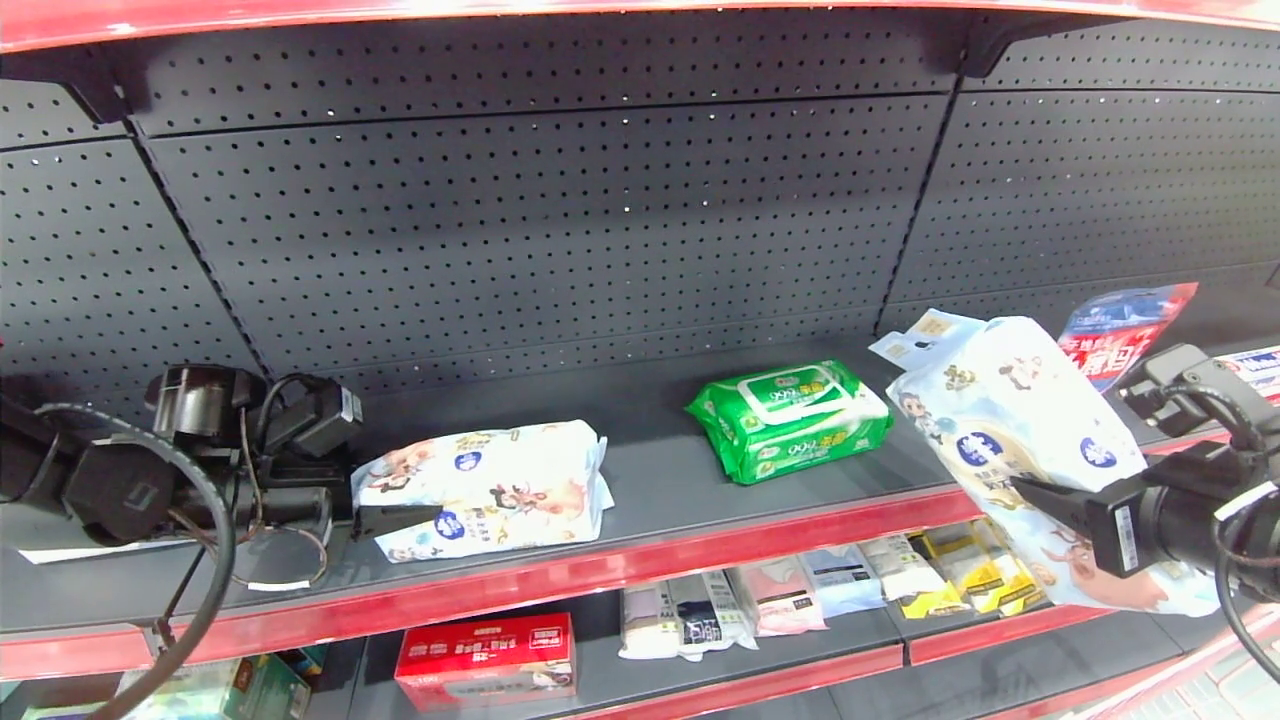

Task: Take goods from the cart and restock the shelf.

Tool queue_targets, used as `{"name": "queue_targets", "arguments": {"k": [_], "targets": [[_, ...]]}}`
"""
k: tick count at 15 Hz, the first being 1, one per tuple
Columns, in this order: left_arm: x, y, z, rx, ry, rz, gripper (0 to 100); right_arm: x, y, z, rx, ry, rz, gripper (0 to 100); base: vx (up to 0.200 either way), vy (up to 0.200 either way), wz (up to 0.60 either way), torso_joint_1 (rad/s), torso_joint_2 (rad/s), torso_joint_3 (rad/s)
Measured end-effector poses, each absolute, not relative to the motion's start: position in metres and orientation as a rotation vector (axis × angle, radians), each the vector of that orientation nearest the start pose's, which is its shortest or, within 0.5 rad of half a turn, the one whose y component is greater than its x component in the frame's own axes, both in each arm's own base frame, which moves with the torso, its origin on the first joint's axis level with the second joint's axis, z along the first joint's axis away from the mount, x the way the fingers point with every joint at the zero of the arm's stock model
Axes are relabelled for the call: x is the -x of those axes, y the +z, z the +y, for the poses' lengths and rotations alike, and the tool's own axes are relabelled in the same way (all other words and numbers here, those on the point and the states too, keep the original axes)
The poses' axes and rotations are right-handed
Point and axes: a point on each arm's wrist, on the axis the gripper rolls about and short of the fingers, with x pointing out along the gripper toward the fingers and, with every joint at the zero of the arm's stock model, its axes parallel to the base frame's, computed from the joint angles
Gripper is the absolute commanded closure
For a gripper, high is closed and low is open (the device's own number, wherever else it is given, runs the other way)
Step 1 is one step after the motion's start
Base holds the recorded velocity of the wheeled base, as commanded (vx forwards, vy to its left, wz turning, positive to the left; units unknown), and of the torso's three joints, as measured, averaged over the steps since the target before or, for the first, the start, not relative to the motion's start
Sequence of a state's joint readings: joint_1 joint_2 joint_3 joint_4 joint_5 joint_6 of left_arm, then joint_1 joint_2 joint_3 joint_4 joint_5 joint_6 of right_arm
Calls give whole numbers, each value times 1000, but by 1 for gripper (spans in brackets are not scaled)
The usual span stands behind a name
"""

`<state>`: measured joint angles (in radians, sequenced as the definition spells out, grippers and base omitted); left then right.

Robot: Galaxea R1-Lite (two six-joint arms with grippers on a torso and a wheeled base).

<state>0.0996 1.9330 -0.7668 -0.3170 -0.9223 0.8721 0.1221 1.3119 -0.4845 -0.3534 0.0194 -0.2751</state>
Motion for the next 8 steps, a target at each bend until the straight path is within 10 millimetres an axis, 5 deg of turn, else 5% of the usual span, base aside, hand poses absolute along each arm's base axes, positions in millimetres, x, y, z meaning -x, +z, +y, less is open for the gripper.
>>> {"name": "queue_targets", "arguments": {"k": [8], "targets": [[-303,87,12,-337,-997,376,100,-187,166,23,293,204,451,100,0,0,0,0,0,0]]}}
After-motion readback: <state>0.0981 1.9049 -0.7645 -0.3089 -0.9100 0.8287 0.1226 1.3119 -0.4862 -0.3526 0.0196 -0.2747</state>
